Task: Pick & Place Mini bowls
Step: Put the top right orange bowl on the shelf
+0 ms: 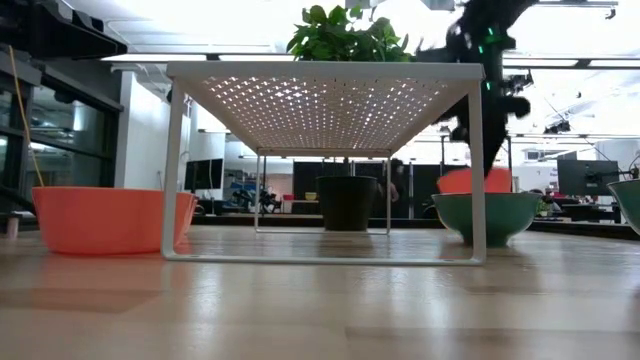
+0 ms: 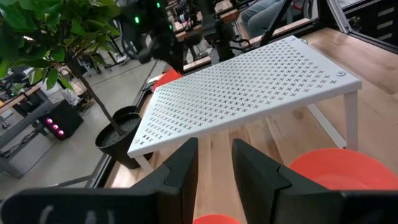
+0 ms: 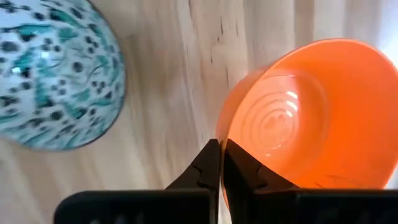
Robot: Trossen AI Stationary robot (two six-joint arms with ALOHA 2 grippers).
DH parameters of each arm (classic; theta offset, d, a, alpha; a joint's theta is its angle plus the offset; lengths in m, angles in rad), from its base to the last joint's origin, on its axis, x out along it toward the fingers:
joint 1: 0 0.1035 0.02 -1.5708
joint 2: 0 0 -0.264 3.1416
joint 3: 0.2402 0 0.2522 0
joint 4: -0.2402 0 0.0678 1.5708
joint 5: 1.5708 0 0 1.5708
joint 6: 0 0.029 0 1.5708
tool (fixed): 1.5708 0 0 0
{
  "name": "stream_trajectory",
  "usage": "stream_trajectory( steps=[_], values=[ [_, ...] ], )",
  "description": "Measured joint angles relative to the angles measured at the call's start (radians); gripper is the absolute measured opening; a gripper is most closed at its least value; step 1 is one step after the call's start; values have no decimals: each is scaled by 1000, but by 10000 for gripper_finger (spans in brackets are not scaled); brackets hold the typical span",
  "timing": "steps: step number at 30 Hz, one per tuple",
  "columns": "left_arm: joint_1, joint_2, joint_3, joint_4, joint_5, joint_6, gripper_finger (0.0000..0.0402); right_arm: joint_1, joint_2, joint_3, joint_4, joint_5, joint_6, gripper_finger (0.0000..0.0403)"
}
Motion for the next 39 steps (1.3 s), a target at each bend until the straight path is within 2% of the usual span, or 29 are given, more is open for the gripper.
stream_trajectory(
  steps=[5, 9, 13, 16, 19, 24, 28, 32, 36, 39],
  values=[
    [0, 0, 0, 0, 0, 0, 95, 95, 0, 194, -181, 32, 79, 1],
    [0, 0, 0, 0, 0, 0, 95, 199, 0, 336, -235, 20, 154, 1],
    [0, 0, 0, 0, 0, 0, 95, 314, 0, 432, -193, -10, 193, 1],
    [0, 0, 0, 0, 0, 0, 95, 393, 0, 459, -103, -73, 184, 1],
    [0, 0, 0, 0, 0, 0, 95, 465, 1, 460, 1, -117, 111, 0],
    [0, 0, 0, 0, 0, 0, 95, 545, 42, 460, 86, -106, -53, 0],
    [0, 0, 0, 1, 0, 0, 95, 568, 111, 460, 86, -86, -175, 0],
    [0, 0, 0, 0, 0, 0, 95, 575, 206, 477, 53, 4, -315, 0],
    [0, 0, 0, 0, 0, 0, 95, 556, 284, 575, -29, 63, -355, 0],
    [0, 0, 0, 0, 0, 0, 95, 535, 325, 656, -69, 62, -376, 0]
  ],
)
